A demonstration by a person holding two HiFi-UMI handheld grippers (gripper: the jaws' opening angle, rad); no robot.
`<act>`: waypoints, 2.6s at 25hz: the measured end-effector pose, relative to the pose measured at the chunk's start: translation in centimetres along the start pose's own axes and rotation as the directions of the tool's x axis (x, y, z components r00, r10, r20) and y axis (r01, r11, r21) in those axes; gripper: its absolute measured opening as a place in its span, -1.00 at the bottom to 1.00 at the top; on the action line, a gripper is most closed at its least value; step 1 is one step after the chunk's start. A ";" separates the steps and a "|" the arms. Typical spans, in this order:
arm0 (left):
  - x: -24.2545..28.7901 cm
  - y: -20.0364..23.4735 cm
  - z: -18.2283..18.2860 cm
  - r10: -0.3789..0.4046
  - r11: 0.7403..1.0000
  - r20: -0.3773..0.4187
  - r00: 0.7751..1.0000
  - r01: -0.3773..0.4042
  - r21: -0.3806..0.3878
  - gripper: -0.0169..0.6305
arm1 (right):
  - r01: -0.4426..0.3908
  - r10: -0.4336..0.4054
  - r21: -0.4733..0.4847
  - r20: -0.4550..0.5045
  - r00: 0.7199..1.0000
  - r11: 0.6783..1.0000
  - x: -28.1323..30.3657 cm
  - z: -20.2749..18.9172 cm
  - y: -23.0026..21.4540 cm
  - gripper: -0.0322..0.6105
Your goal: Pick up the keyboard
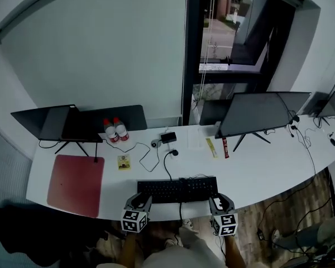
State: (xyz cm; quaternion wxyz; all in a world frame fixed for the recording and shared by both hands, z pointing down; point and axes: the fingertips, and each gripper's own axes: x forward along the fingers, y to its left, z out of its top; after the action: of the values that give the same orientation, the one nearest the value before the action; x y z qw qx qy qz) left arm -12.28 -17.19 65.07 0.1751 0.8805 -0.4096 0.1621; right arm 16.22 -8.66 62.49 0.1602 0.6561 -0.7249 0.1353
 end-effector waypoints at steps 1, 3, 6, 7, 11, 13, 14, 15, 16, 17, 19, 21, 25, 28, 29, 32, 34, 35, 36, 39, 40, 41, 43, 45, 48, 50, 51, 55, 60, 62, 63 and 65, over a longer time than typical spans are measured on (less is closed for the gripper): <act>0.5 0.2 0.2 0.008 1.000 -0.005 1.000 -0.008 -0.001 -0.52 | -0.005 0.005 0.003 -0.002 1.000 1.000 0.6 0.1 -0.4 -0.45; 1.3 0.6 0.7 0.024 1.000 -0.012 1.000 -0.024 -0.005 -0.52 | -0.013 0.013 0.009 -0.005 1.000 1.000 1.7 0.5 -1.3 -0.45; 2.7 1.0 1.5 0.048 0.999 -0.019 0.999 -0.049 -0.018 -0.52 | -0.025 0.025 0.016 -0.015 1.000 1.000 3.3 1.1 -2.8 -0.45; 3.1 1.1 1.7 0.057 0.998 -0.022 0.998 -0.057 -0.023 -0.52 | -0.029 0.030 0.019 -0.019 0.999 0.999 3.8 1.3 -3.3 -0.45; 4.3 1.5 2.2 0.093 0.995 -0.034 0.995 -0.094 -0.038 -0.52 | -0.051 0.052 0.021 -0.020 0.998 0.998 5.4 2.0 -5.1 -0.45; 4.8 1.7 2.5 0.112 0.993 -0.041 0.993 -0.114 -0.040 -0.52 | -0.063 0.064 0.026 -0.019 0.998 0.998 6.1 2.4 -6.0 -0.45; 5.0 1.8 2.7 0.122 0.991 -0.046 0.991 -0.124 -0.040 -0.52 | -0.069 0.070 0.030 -0.021 0.997 0.997 6.5 2.5 -6.4 -0.45; 5.2 1.8 2.7 0.132 0.990 -0.049 0.990 -0.134 -0.040 -0.52 | -0.074 0.075 0.033 -0.024 0.997 0.997 6.8 2.5 -6.8 -0.45; 5.4 1.8 2.8 0.142 0.989 -0.052 0.989 -0.144 -0.043 -0.52 | -0.079 0.080 0.035 -0.027 0.996 0.996 7.1 2.4 -7.3 -0.45; 5.6 1.9 2.8 0.151 0.987 -0.053 0.987 -0.153 -0.049 -0.52 | -0.085 0.086 0.036 -0.029 0.996 0.996 7.5 2.3 -7.6 -0.44; 6.0 2.0 2.9 0.165 0.984 -0.055 0.985 -0.168 -0.062 -0.52 | -0.097 0.098 0.036 -0.032 0.995 0.995 8.2 2.3 -8.1 -0.44; 6.3 2.1 3.0 0.173 0.982 -0.060 0.983 -0.177 -0.067 -0.52 | -0.107 0.108 0.038 -0.032 0.994 0.994 8.6 2.5 -8.4 -0.44; 6.5 2.1 2.7 0.179 0.981 -0.083 0.980 -0.185 -0.065 -0.52 | -0.109 0.111 0.052 -0.034 0.993 0.993 8.9 2.2 -9.0 -0.44; 6.7 2.3 2.6 0.177 0.981 -0.097 0.979 -0.183 -0.059 -0.52 | -0.113 0.115 0.056 -0.044 0.992 0.992 9.1 1.9 -9.1 -0.44; 6.7 2.4 2.5 0.174 0.982 -0.102 0.979 -0.181 -0.058 -0.52 | -0.113 0.116 0.058 -0.050 0.992 0.992 9.1 1.7 -9.0 -0.43; 6.9 2.9 2.1 0.162 0.984 -0.112 0.980 -0.169 -0.054 -0.52 | -0.103 0.108 0.065 -0.068 0.992 0.993 9.0 1.1 -8.8 -0.43; 6.9 3.4 2.0 0.155 0.986 -0.117 0.981 -0.161 -0.048 -0.52 | -0.093 0.098 0.067 -0.079 0.992 0.993 9.0 0.8 -8.6 -0.43; 6.8 3.7 1.9 0.151 0.986 -0.121 0.981 -0.158 -0.048 -0.52 | -0.089 0.094 0.068 -0.085 0.992 0.994 9.0 0.6 -8.4 -0.42; 6.8 4.0 1.7 0.147 0.987 -0.125 0.981 -0.154 -0.049 -0.52 | -0.084 0.090 0.069 -0.092 0.992 0.994 9.0 0.5 -8.2 -0.42; 6.7 4.7 0.8 0.127 0.989 -0.143 0.981 -0.136 -0.052 -0.52 | -0.057 0.065 0.071 -0.117 0.991 0.996 8.9 -0.3 -7.9 -0.42; 6.7 5.1 0.4 0.120 0.990 -0.150 0.981 -0.129 -0.052 -0.52 | -0.046 0.055 0.071 -0.125 0.991 0.996 8.8 -0.6 -7.7 -0.42; 6.7 5.4 0.1 0.114 0.991 -0.157 0.981 -0.124 -0.053 -0.52 | -0.036 0.045 0.073 -0.132 0.990 0.997 8.8 -0.8 -7.5 -0.42; 6.6 6.2 -0.4 0.103 0.992 -0.171 0.980 -0.114 -0.055 -0.52 | -0.018 0.029 0.075 -0.146 0.989 0.997 8.7 -1.2 -7.1 -0.42; 6.5 6.8 -1.1 0.089 0.993 -0.187 0.978 -0.103 -0.064 -0.51 | -0.003 0.015 0.075 -0.162 0.987 0.997 8.6 -1.5 -6.6 -0.42; 6.3 7.7 -2.7 0.076 0.992 -0.215 0.974 -0.096 -0.085 -0.45 | 0.014 0.000 0.075 -0.180 0.984 0.997 8.7 -2.0 -5.7 -0.42; 6.2 8.4 -3.7 0.071 0.991 -0.239 0.969 -0.097 -0.096 -0.41 | 0.017 -0.003 0.075 -0.183 0.983 0.997 8.9 -2.0 -5.1 -0.42; 6.3 8.6 -4.3 0.064 0.990 -0.252 0.966 -0.093 -0.103 -0.36 | 0.019 -0.005 0.074 -0.185 0.983 0.997 9.0 -2.0 -4.9 -0.42; 7.1 8.7 -6.5 0.024 0.988 -0.305 0.952 -0.069 -0.139 -0.14 | 0.025 -0.011 0.070 -0.195 0.981 0.997 9.4 -2.0 -4.3 -0.42; 7.3 8.8 -9.1 -0.011 0.978 -0.359 0.933 -0.064 -0.197 -0.02 | 0.024 -0.010 0.067 -0.208 0.978 0.997 9.7 -2.3 -4.1 -0.43; 7.5 8.8 -9.6 -0.023 0.973 -0.371 0.928 -0.064 -0.220 -0.01 | 0.025 -0.010 0.065 -0.216 0.976 0.998 9.8 -2.6 -4.2 -0.43; 7.6 8.8 -9.8 -0.030 0.969 -0.374 0.927 -0.064 -0.237 0.00 | 0.026 -0.011 0.063 -0.222 0.975 0.998 9.8 -2.8 -4.3 -0.43; 7.8 8.9 -10.0 -0.043 0.958 -0.370 0.928 -0.067 -0.279 0.01 | 0.025 -0.011 0.060 -0.228 0.974 0.998 9.8 -3.0 -4.4 -0.43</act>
State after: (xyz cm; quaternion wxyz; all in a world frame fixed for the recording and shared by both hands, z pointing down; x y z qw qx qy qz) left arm -15.84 -23.38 78.82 0.3743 0.7964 -0.3934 0.2662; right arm 19.93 -16.77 69.18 0.2230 0.6474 -0.6914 0.2306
